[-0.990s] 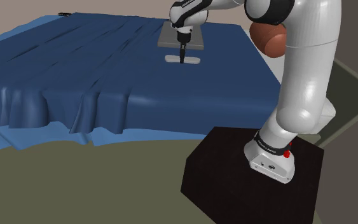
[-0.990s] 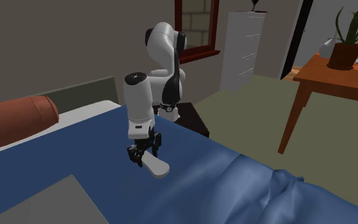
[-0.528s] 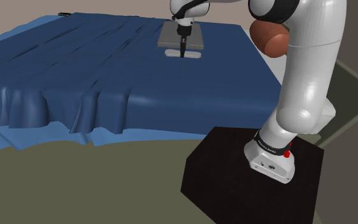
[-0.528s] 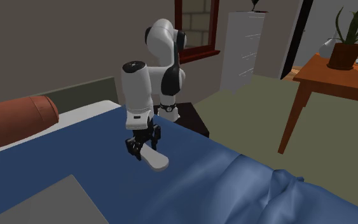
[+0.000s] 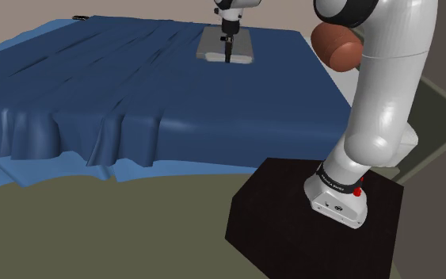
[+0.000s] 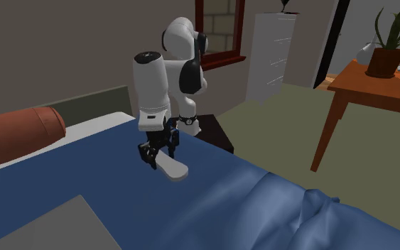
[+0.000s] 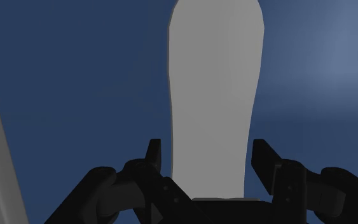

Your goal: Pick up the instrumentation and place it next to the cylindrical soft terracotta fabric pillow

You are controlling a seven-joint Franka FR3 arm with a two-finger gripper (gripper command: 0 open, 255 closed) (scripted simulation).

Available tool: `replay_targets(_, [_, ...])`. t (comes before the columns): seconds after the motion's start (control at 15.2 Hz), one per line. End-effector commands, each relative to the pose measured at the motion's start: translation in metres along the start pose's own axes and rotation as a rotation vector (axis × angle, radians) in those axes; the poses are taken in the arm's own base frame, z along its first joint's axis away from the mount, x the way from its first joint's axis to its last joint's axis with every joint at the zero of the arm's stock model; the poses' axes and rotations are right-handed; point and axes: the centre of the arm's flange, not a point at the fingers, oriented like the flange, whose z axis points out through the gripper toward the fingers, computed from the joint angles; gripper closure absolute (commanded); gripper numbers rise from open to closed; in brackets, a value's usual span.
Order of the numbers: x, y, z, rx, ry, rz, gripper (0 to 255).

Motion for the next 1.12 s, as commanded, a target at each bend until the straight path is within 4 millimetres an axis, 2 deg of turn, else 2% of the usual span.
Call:
replay_targets(0.0, [0.0,0.0,-0.011,0.0,0.0,0.0,255])
replay_targets(1.06, [0.001,-0.002,-0.095,0.0,0.0,0.0,255])
